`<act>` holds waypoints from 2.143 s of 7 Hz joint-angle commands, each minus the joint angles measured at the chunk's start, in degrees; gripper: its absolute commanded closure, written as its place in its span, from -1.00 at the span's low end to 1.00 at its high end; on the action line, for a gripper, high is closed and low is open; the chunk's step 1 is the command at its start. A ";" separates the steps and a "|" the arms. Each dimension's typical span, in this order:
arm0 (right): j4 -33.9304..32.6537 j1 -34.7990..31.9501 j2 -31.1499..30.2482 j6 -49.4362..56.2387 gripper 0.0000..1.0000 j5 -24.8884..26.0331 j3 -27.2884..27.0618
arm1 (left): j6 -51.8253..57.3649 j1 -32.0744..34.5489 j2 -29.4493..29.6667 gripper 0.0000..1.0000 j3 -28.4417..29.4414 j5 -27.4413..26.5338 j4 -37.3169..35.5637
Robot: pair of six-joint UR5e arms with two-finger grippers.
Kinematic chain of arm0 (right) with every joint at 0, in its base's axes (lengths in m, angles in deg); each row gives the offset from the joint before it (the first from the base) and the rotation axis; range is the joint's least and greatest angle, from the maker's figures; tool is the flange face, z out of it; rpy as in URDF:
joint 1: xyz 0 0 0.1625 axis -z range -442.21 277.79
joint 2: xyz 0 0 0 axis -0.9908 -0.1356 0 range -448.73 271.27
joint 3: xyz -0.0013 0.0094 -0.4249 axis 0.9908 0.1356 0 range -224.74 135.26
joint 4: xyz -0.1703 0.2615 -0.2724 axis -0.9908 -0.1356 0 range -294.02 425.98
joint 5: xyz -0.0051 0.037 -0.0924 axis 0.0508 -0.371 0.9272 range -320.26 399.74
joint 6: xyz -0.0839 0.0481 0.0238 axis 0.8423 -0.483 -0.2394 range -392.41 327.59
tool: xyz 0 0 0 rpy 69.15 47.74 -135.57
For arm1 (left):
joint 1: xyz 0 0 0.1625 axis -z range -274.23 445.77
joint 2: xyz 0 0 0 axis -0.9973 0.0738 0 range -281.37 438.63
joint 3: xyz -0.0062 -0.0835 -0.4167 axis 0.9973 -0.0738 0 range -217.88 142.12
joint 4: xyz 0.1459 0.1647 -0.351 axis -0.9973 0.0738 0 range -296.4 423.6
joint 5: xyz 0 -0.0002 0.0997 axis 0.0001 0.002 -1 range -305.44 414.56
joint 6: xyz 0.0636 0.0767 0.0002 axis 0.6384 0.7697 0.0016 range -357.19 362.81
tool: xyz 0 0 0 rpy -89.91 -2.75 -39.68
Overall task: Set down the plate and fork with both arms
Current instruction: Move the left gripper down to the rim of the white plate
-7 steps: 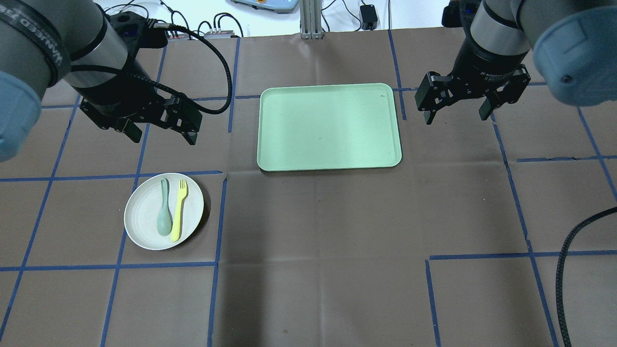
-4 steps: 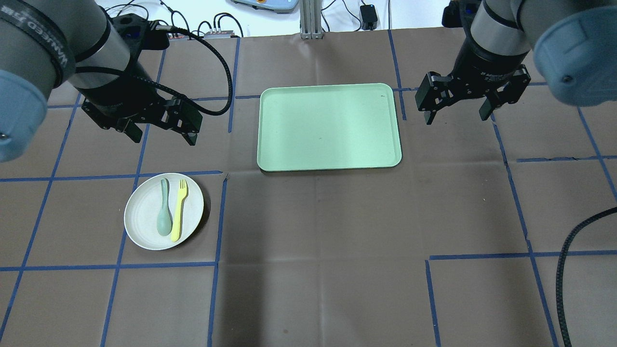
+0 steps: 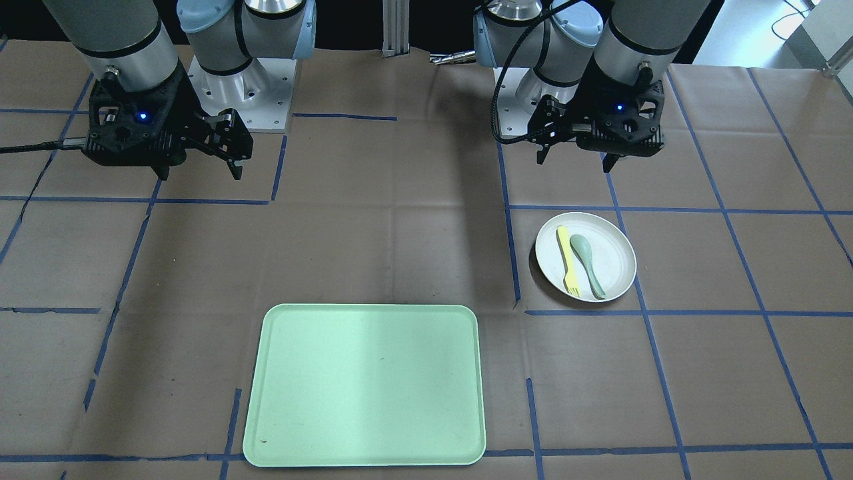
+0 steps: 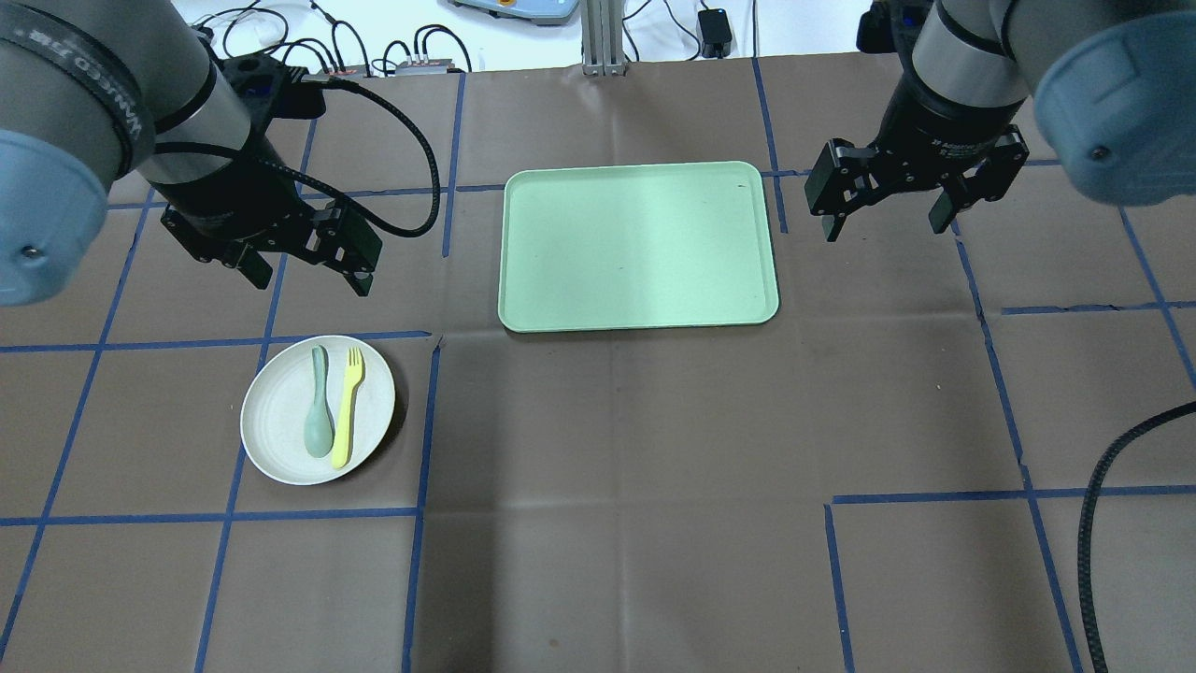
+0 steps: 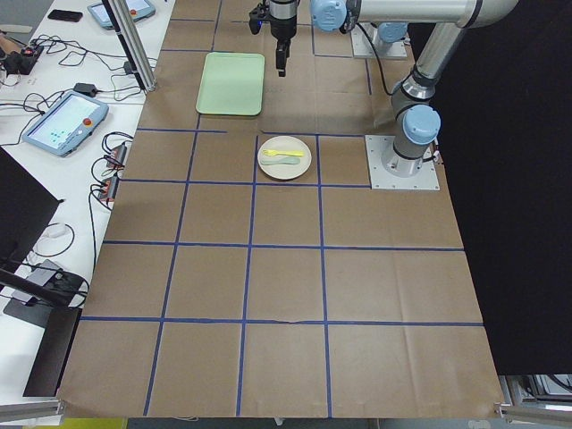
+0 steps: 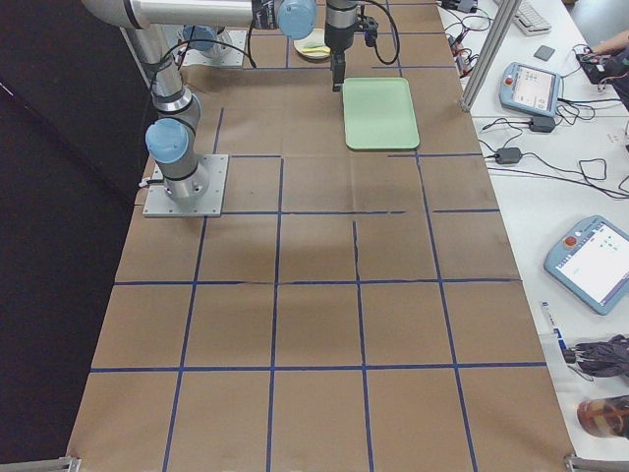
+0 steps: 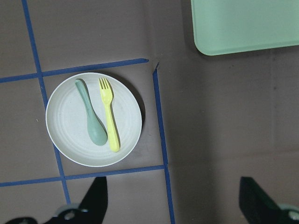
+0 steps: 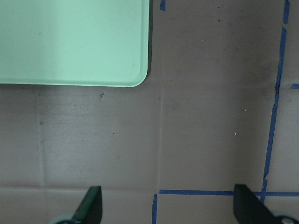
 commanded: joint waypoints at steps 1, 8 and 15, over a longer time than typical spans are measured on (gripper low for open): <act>0.02 0.07 0.00 0.00 -1.00 0.00 0.00 | 8.04 -7.00 0.73 -1.00 -3.51 0.15 -1.39; -0.07 0.07 0.00 0.09 -1.00 -0.09 0.00 | 24.86 -29.95 11.93 -0.99 -18.73 8.73 -20.27; -0.07 0.07 0.00 0.18 -1.00 -0.09 0.09 | 30.14 -35.78 21.55 -0.82 -18.91 16.58 -23.27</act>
